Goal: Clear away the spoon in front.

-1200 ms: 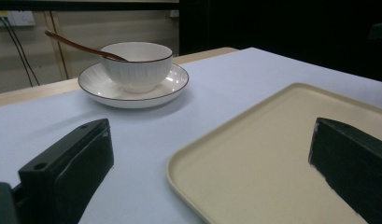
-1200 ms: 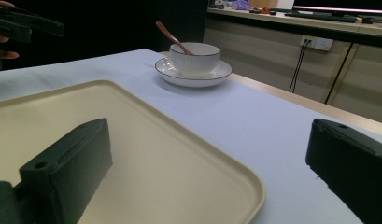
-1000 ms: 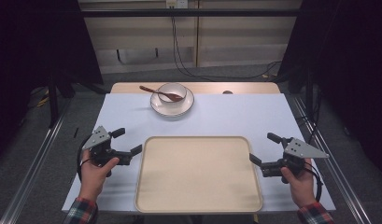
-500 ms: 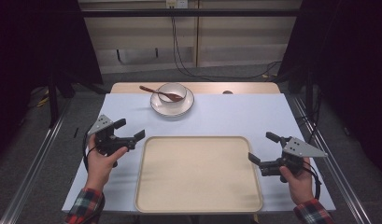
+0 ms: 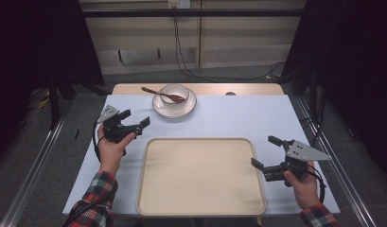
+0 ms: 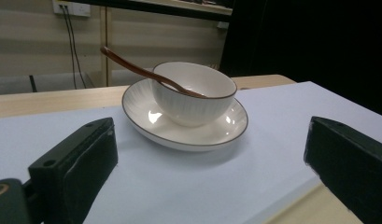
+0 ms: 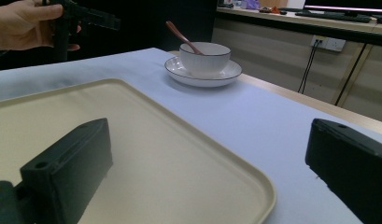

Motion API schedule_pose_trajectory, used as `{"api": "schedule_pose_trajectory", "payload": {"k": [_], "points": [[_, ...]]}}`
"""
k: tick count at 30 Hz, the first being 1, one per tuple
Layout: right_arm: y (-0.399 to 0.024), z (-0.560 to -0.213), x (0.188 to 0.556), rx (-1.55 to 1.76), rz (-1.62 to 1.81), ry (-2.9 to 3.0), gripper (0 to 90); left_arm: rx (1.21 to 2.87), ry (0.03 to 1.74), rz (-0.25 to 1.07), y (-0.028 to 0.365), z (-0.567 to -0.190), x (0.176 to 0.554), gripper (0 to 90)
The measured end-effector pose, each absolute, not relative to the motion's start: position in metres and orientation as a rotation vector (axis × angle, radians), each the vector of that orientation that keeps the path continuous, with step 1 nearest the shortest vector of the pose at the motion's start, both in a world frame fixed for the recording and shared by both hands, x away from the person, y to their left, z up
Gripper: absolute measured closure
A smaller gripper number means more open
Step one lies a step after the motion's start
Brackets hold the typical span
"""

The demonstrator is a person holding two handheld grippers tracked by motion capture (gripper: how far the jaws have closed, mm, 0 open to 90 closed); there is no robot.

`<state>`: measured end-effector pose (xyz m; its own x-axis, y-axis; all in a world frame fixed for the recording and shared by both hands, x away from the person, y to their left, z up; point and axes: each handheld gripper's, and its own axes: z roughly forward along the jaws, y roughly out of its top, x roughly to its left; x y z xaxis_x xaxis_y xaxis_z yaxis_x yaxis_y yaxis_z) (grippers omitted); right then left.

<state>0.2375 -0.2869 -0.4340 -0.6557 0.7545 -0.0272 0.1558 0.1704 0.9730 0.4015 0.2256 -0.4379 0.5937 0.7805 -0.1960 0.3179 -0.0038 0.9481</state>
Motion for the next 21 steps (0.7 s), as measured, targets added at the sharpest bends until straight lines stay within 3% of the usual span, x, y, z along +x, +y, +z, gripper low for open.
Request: {"api": "schedule_pose_trajectory", "payload": {"k": [21], "points": [[-0.284, -0.438, 0.235, 0.838, 1.513, 1.990, 0.4, 1.543, 1.036, 0.456, 0.218, -0.437, 0.434, 5.0]]}}
